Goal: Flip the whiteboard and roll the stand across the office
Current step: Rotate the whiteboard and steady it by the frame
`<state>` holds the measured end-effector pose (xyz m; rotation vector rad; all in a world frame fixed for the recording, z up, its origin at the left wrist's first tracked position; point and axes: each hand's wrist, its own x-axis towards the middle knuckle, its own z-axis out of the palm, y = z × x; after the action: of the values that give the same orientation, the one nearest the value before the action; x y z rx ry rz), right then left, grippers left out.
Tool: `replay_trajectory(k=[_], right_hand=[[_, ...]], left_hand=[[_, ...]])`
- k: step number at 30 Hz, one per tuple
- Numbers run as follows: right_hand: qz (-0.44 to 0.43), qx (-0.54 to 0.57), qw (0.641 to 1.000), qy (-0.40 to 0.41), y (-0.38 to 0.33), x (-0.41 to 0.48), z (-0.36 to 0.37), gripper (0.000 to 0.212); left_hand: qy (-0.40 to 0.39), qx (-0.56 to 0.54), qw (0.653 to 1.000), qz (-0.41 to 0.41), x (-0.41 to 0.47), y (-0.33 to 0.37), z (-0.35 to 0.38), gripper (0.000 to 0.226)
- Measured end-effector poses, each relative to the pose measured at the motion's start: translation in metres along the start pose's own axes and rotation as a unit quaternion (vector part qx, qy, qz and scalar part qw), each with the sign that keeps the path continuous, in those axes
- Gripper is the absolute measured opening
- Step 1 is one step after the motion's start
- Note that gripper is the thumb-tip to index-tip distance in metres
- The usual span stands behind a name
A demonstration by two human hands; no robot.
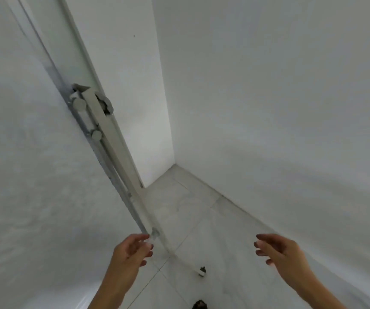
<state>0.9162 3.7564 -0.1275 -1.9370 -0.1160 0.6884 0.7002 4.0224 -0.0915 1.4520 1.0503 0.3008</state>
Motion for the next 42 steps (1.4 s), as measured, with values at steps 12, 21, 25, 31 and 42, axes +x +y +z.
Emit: replay_trajectory(k=[12,21,25,31,42], right_hand=[[-0.127,-0.141,0.930,-0.315,-0.148,0.162,0.128,0.019],[-0.341,-0.312,0.635,-0.619,-0.240,0.199,0.265,0.101],[-0.352,-0.322,0.595,-0.647,-0.225,0.184,0.297,0.074],[-0.384,-0.304,0.628,-0.605,-0.210,0.174,0.289,0.049],[-0.396,-0.292,0.684,-0.539,-0.182,0.145,0.223,0.050]], left_hand=[[0.292,0.044,0.947,0.130,0.038,0.101,-0.028,0.025],[0.515,0.051,0.839,0.169,0.046,0.189,0.023,0.024],[0.564,0.054,0.808,0.161,0.050,0.215,0.032,0.032],[0.579,0.091,0.804,0.098,0.046,0.233,0.044,0.027],[0.540,0.166,0.812,0.145,0.002,0.222,0.075,0.028]])
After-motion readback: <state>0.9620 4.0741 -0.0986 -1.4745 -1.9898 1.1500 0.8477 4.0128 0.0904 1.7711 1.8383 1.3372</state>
